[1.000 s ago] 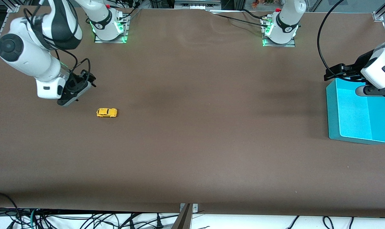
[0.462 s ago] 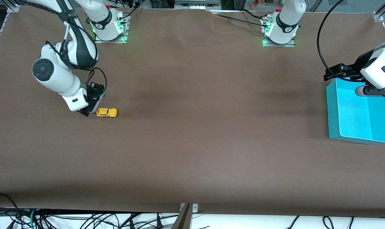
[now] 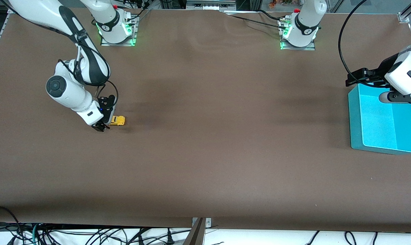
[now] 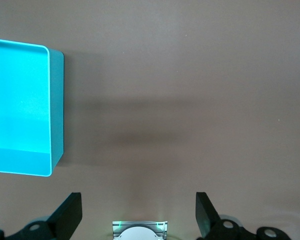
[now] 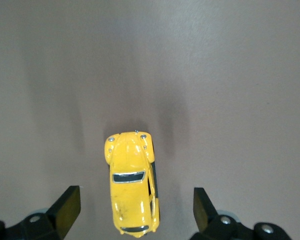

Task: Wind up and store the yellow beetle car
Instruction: 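Close the right gripper on the yellow car's body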

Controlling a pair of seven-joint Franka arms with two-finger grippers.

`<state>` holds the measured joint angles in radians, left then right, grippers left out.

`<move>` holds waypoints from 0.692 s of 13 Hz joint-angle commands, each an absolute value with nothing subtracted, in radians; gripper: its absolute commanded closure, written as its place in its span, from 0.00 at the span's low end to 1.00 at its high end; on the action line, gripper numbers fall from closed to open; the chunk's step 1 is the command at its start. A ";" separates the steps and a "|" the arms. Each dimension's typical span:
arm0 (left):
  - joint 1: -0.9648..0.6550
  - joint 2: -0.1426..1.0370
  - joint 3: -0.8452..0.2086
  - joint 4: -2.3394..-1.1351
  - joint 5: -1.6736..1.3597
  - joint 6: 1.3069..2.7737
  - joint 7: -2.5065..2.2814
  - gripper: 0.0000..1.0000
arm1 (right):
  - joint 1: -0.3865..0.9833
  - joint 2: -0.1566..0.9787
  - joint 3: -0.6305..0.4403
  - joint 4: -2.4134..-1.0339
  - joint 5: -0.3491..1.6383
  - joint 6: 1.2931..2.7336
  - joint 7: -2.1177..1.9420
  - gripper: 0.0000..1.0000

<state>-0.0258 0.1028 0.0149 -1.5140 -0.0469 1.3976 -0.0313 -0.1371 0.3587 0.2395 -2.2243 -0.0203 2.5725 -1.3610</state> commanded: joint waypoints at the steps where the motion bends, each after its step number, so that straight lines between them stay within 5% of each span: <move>1: -0.021 0.104 0.014 -1.508 -0.046 1.402 -0.009 0.00 | -0.160 0.371 0.250 -2.230 -0.032 2.597 -1.404 0.14; 5: -0.021 0.104 0.014 -1.508 -0.046 1.402 -0.009 0.00 | -0.158 0.373 0.250 -2.238 -0.032 2.596 -1.404 0.58; 9: -0.021 0.104 0.014 -1.508 -0.046 1.402 -0.009 0.00 | -0.160 0.383 0.250 -2.238 -0.034 2.599 -1.411 0.79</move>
<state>-0.0258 0.1028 0.0149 -1.5140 -0.0469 1.3976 -0.0313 -0.1455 0.3780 0.2407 -2.2246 -0.0206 2.5857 -1.3930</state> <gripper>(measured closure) 0.000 0.630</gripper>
